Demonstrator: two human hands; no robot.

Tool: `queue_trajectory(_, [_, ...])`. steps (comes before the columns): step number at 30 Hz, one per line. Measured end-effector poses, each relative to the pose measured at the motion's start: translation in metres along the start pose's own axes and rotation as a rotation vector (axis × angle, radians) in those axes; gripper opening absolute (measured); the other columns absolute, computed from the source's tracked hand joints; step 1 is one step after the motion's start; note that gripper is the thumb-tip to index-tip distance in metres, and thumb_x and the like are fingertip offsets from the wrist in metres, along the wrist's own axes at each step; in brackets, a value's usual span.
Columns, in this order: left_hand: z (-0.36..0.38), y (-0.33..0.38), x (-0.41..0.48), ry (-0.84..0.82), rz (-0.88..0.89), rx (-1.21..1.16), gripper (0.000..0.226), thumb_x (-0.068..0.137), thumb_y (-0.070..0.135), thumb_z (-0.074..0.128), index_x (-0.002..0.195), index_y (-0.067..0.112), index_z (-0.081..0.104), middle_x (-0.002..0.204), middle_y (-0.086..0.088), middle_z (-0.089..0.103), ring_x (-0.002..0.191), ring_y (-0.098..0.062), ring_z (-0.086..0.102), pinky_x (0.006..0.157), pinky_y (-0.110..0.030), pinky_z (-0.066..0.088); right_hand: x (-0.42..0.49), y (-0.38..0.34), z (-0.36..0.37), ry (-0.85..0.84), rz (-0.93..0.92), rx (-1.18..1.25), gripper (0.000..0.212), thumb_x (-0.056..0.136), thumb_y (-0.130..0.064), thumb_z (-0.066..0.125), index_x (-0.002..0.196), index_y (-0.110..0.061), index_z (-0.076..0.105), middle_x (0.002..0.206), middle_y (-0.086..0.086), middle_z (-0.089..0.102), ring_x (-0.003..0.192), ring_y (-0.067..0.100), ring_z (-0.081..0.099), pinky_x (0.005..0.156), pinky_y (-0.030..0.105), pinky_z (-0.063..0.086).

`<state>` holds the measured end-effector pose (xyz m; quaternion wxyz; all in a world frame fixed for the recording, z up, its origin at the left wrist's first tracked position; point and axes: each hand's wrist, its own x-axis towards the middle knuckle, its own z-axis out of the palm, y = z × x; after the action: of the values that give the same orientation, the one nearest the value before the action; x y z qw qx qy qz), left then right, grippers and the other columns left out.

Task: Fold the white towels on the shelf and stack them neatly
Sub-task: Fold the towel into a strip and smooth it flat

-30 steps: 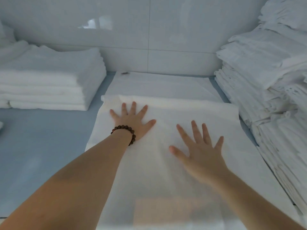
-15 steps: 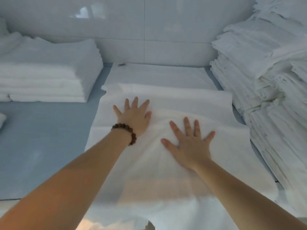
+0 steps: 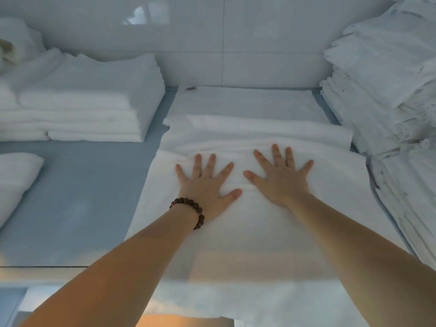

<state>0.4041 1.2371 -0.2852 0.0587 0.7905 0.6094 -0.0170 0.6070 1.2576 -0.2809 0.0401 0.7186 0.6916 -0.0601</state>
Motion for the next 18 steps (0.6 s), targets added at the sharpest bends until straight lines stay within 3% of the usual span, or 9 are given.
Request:
queue_trajectory(10, [-0.006,-0.004,0.068,0.001,-0.099,-0.019,0.076,0.074,0.084,0.004,0.142,0.051,-0.01,0.157,0.006,-0.014,0.144,-0.027,-0.014,0.105,-0.069,-0.005,0.07,0.004,-0.015,0.004,-0.07,0.035,0.064,0.086,-0.072,0.008,0.144,-0.05,-0.006,0.158,-0.005,-0.011,0.145,0.024,-0.01,0.106,0.07,-0.003])
queue_trajectory(14, [-0.008,-0.004,0.076,0.008,-0.118,-0.006,0.078,0.073,0.084,0.002,0.142,0.051,-0.007,0.158,0.006,-0.012,0.144,-0.028,-0.012,0.105,-0.069,-0.005,0.032,0.007,-0.027,0.079,-0.083,0.171,0.059,0.091,-0.065,0.014,0.146,-0.047,0.001,0.159,-0.005,-0.007,0.145,0.018,-0.009,0.111,0.063,-0.002])
queue_trajectory(18, [-0.011,-0.006,0.075,0.016,-0.078,-0.036,0.075,0.078,0.081,0.005,0.145,0.048,-0.001,0.159,0.004,-0.006,0.144,-0.029,-0.01,0.107,-0.067,-0.004,-0.036,0.012,-0.019,0.017,-0.074,0.183,0.062,0.085,-0.072,0.009,0.143,-0.052,0.0,0.158,-0.009,-0.011,0.144,0.016,-0.016,0.112,0.061,-0.005])
